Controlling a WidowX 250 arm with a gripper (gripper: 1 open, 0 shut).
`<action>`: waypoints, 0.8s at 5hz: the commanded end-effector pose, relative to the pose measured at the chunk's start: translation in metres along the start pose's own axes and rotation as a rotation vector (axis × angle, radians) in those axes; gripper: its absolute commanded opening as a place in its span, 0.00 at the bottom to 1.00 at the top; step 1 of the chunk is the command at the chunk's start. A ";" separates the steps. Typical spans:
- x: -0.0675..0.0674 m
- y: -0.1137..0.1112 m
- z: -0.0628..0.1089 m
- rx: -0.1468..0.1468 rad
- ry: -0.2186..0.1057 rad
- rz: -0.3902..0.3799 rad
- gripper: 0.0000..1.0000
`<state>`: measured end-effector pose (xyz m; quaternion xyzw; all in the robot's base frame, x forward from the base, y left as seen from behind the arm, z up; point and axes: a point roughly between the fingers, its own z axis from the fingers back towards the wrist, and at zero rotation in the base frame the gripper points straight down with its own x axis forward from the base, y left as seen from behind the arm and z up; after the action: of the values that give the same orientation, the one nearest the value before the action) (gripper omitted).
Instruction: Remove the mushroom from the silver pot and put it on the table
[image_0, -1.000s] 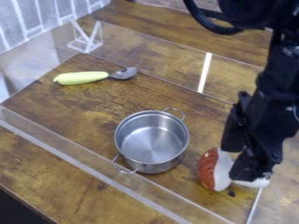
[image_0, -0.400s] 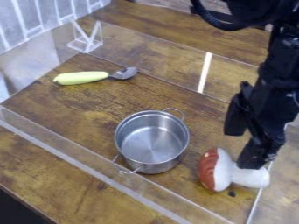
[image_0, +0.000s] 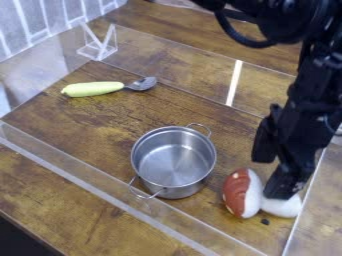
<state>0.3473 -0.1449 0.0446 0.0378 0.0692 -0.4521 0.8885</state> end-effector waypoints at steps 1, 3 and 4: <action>-0.002 0.011 0.000 0.013 -0.030 -0.002 1.00; -0.002 0.018 -0.001 0.004 -0.028 0.017 1.00; 0.001 0.011 -0.006 0.003 -0.028 -0.002 1.00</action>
<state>0.3525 -0.1421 0.0317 0.0307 0.0714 -0.4581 0.8855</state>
